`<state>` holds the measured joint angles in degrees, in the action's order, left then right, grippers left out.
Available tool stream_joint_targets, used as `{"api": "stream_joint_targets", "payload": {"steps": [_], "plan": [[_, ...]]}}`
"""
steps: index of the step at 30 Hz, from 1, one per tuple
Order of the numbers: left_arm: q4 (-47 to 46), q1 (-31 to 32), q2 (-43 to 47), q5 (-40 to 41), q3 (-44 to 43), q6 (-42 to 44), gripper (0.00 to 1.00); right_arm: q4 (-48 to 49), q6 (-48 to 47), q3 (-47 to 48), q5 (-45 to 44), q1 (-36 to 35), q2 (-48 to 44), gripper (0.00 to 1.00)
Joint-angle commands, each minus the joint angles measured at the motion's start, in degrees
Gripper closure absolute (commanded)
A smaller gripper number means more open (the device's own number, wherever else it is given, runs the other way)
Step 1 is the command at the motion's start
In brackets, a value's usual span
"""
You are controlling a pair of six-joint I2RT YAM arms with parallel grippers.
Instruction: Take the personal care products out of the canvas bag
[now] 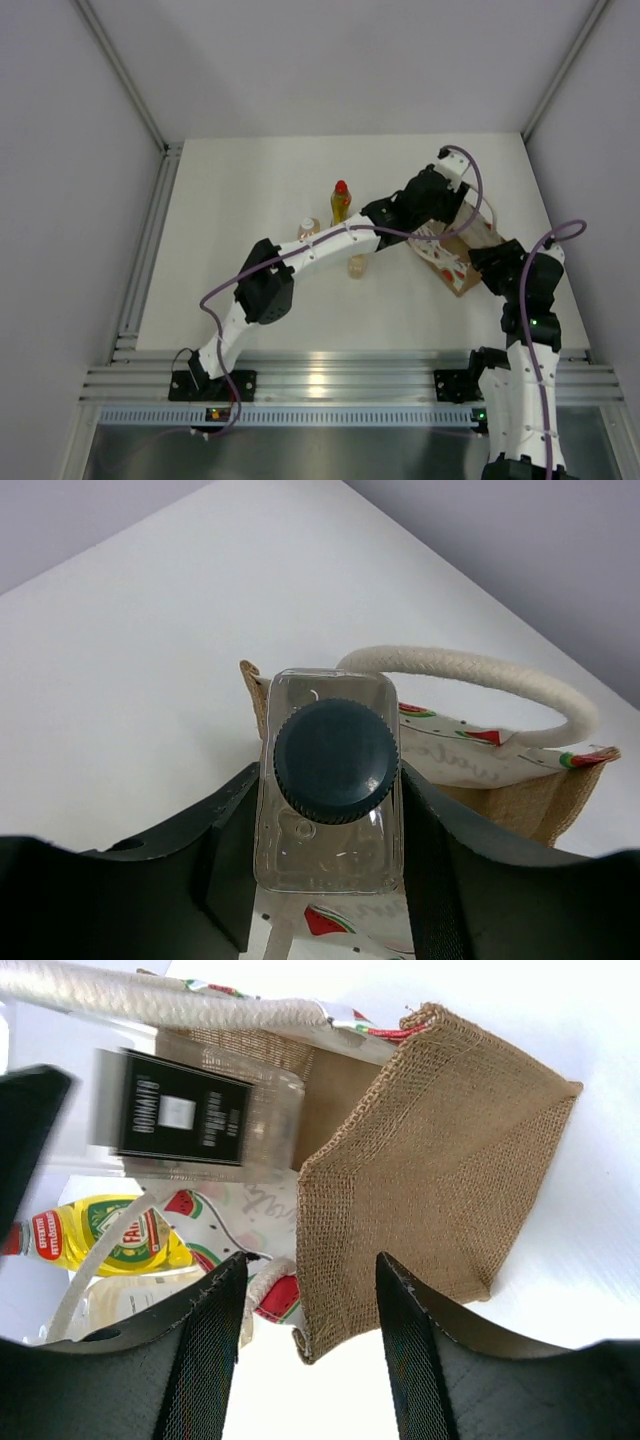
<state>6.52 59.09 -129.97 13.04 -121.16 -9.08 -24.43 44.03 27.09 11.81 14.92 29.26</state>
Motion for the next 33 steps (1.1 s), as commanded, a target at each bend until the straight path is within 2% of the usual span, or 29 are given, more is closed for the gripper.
{"api": "stream_joint_targets", "payload": {"steps": [1,8,12,19,24,26,28,31,33], "plan": [[-14.3,0.2,12.5,3.7,-1.4,0.3,1.0,3.5,0.1,0.2,-0.8,0.4,-0.5,0.47],[-17.2,0.3,18.3,6.8,3.0,2.2,1.0,3.4,-0.8,2.3,-0.5,0.3,-0.1,0.42],[-19.4,0.1,22.5,10.9,5.8,4.1,1.0,3.5,-2.1,4.1,-0.1,0.3,0.8,0.35],[-19.6,-1.0,28.5,16.9,8.1,6.0,1.0,3.4,-3.7,7.0,0.7,0.4,2.9,0.29],[-14.2,-2.1,35.4,27.5,11.5,8.3,1.0,3.4,-8.3,10.6,6.4,0.4,2.3,0.15],[-10.6,-3.5,39.7,30.0,13.4,7.3,1.0,3.1,-9.8,12.0,8.1,0.3,1.5,0.01],[-4.2,-4.6,42.9,33.6,17.3,4.9,1.0,1.8,-10.9,14.0,9.3,0.3,0.2,0.0],[-2.4,-7.4,51.2,34.8,27.1,2.3,1.0,0.5,-11.0,15.6,10.3,0.3,-2.2,0.0],[0.9,-11.7,56.3,34.3,29.8,-2.7,1.0,-0.1,-10.8,16.8,10.9,0.3,-4.4,0.01]]}}
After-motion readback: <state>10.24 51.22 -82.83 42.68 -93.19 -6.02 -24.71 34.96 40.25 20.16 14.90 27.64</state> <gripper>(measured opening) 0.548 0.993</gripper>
